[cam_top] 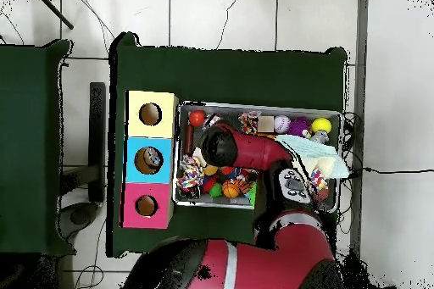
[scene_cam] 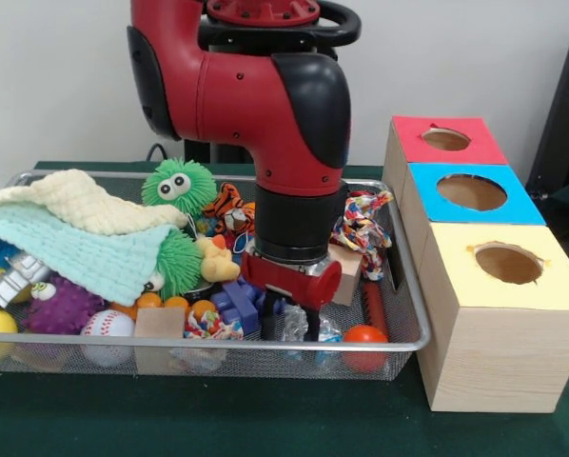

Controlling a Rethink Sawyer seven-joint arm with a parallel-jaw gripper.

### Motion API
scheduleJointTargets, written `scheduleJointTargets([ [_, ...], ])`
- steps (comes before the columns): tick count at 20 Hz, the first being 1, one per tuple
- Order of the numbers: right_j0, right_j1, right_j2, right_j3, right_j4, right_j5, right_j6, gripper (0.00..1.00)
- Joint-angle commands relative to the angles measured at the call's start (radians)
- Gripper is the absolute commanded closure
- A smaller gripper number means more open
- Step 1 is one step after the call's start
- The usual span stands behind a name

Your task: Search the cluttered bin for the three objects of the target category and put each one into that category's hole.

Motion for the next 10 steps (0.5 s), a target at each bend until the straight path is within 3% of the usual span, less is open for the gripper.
scheduleJointTargets([
  [1,-0.068,0.018,0.225,0.056,-0.109,0.099,-0.138,0.00],
  [7,-0.124,0.012,0.312,0.079,-0.157,0.128,-0.148,0.00],
  [10,-0.194,0.014,0.405,0.117,-0.183,0.156,-0.188,0.00],
])
